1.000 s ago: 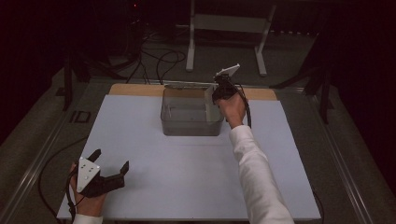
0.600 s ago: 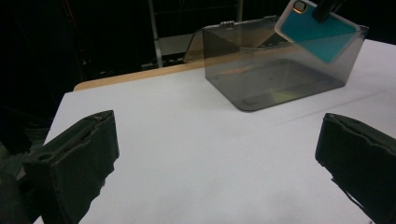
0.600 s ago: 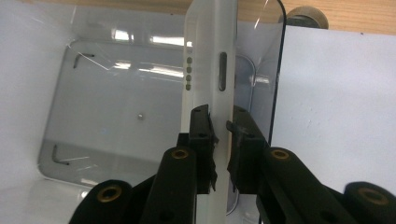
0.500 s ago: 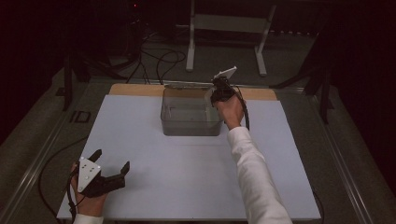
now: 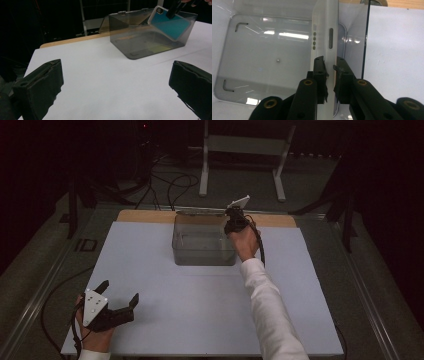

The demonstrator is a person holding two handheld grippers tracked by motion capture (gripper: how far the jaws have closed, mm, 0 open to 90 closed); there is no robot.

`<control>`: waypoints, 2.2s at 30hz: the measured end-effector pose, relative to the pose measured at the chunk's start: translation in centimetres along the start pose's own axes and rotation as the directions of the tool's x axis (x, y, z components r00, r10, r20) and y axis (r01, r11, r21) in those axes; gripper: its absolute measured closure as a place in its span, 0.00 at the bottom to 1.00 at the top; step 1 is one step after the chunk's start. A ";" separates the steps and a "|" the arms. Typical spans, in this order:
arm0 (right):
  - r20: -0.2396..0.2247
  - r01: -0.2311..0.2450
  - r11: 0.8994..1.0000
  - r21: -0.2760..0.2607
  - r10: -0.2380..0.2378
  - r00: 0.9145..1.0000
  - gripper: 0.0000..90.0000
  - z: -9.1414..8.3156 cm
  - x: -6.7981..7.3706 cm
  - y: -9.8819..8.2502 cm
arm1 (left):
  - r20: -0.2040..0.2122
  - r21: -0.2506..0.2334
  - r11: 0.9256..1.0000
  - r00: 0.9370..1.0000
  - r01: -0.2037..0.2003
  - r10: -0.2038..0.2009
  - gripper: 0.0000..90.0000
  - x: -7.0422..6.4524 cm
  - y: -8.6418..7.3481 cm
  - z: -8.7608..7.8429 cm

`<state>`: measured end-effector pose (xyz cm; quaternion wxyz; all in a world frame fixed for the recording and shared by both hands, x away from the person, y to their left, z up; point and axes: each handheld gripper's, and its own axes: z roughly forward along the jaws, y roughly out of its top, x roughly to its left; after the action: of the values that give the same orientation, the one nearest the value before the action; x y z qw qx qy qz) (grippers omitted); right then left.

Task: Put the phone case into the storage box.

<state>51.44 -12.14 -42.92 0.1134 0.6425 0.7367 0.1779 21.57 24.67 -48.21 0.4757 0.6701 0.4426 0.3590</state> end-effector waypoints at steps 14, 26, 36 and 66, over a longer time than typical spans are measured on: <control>0.059 -0.015 1.000 0.015 0.014 0.998 0.90 0.6 0.1 -0.2 | -0.002 0.001 1.000 1.000 0.003 -0.003 0.01 0.1 0.0 -0.1; 0.094 -0.003 1.000 0.016 0.001 0.996 0.89 1.1 0.4 -0.4 | -0.003 0.000 1.000 1.000 -0.001 0.001 0.01 0.0 0.0 -0.1; 0.115 0.001 1.000 -0.006 -0.001 0.993 0.90 1.3 0.7 -0.6 | 0.000 0.001 1.000 1.000 -0.004 0.004 0.01 -0.1 0.0 -0.1; 0.060 0.237 0.961 -0.142 -0.231 0.971 0.48 -1.7 0.9 -1.4 | 0.005 0.004 1.000 1.000 -0.016 0.016 0.01 -0.4 0.0 -0.2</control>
<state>49.35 -11.65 -41.85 0.1965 0.5443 0.7897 0.2037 21.27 24.31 -48.21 0.4723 0.6754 0.4370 0.3602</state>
